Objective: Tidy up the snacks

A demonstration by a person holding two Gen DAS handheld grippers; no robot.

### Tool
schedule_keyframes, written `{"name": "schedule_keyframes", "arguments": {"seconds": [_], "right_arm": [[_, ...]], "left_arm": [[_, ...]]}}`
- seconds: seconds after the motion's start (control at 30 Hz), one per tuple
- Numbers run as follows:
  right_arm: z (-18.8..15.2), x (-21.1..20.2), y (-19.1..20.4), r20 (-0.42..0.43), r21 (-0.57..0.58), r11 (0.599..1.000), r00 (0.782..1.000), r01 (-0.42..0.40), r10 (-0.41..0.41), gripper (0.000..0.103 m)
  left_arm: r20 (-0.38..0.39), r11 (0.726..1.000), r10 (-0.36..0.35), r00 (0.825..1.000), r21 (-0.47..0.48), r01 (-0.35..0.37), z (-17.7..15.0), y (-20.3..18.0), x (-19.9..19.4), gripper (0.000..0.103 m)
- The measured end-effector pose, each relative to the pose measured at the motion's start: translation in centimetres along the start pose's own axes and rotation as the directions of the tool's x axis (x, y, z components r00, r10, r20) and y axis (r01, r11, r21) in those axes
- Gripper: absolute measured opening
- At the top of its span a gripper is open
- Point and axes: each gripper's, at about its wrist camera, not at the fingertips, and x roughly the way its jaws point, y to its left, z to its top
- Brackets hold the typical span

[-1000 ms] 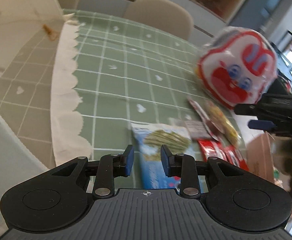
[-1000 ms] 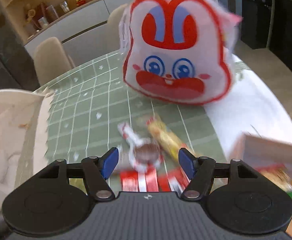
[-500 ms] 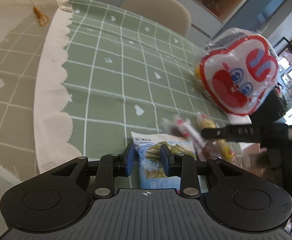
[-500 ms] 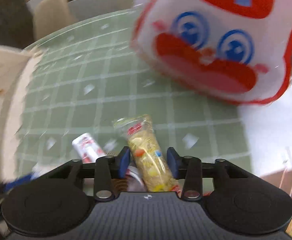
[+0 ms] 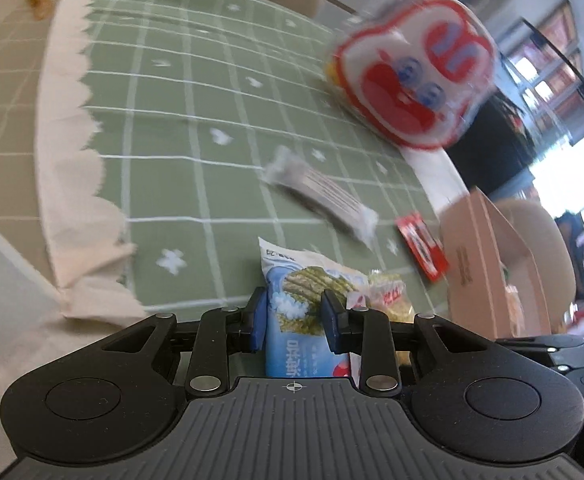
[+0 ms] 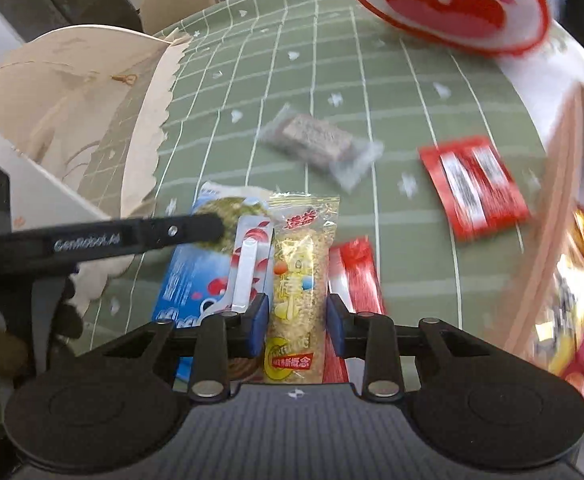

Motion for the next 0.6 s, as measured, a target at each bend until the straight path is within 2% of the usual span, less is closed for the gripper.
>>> {"name": "schedule_keyframes", "arguments": {"seconds": [0.13,0.27,0.37,0.43,0.53,0.6], "right_arm": [[-2.5,-1.4,-0.3,0.01,0.022,1.0,1.0,0.02,-0.02,0.029],[-4.5,-2.3,-0.5,0.022,0.005,0.998,0.998,0.065,-0.065,0.029],[-5.4,-2.8,-0.4,0.036,-0.006,0.996,0.996,0.087,-0.086,0.03],[-5.7,-3.2,-0.2,0.052,-0.014,0.995,0.994,0.101,-0.1,0.03],[-5.2,-4.8,-0.2,0.107,-0.041,0.992,0.988,0.119,-0.114,0.03],[-3.9,-6.1,-0.2,0.162,-0.088,0.983,0.976,0.164,-0.148,0.031]], "left_arm": [[0.041,0.996,-0.022,0.999,0.091,0.018,0.5,-2.7,-0.8,0.032],[0.122,0.987,-0.005,0.993,0.163,-0.015,3.7,-5.1,0.3,0.032],[0.145,0.994,0.011,0.989,0.105,-0.027,6.9,-5.3,3.4,0.032],[0.131,0.994,0.062,0.989,0.079,-0.072,8.1,-4.9,5.8,0.032],[0.134,0.99,0.112,0.985,0.071,-0.122,8.8,-4.5,8.1,0.032],[0.114,0.987,0.134,0.984,0.079,-0.143,8.6,-4.2,9.0,0.031]]}}
